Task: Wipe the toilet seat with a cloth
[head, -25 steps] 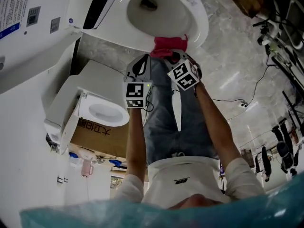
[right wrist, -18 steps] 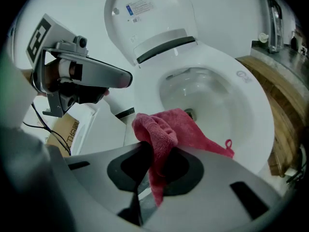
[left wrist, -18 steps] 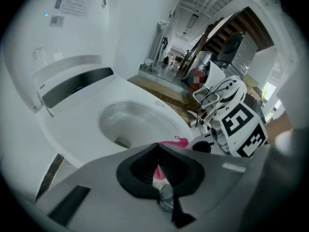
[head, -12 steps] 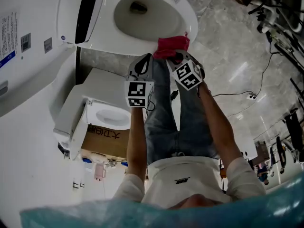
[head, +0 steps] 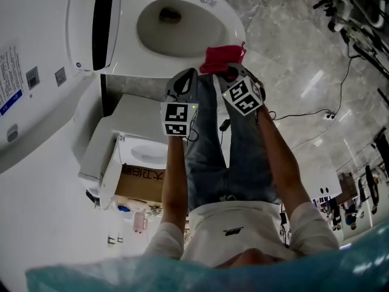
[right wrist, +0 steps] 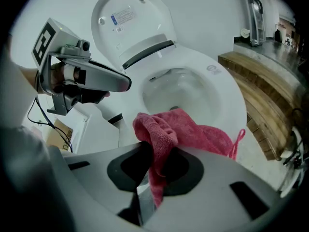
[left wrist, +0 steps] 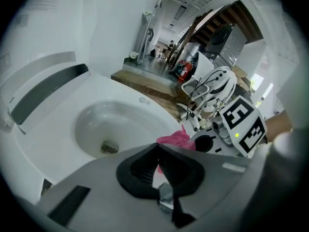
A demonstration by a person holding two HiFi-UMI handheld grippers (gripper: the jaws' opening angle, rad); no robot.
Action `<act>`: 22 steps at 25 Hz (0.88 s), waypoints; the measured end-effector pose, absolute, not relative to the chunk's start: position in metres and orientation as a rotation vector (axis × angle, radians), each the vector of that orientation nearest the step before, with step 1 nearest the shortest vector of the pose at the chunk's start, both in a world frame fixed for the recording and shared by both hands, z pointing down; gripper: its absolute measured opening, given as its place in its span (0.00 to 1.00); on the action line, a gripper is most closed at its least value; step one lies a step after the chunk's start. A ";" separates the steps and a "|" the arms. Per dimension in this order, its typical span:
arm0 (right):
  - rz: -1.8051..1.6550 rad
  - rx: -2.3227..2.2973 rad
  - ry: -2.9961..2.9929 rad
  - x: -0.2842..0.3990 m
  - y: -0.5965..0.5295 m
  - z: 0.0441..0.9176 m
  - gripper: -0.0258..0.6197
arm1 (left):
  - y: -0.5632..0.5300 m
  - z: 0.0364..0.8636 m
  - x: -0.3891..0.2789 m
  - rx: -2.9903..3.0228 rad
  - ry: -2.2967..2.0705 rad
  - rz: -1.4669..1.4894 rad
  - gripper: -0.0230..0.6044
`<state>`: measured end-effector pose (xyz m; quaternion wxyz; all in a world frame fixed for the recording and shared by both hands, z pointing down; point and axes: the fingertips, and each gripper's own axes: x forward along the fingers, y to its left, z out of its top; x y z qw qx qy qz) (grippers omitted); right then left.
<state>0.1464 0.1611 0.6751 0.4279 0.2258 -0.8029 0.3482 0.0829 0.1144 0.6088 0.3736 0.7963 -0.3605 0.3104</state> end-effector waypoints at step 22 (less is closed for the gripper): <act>0.847 0.794 -1.963 0.197 0.096 0.676 0.12 | 0.078 0.610 0.118 2.099 -0.790 0.821 0.05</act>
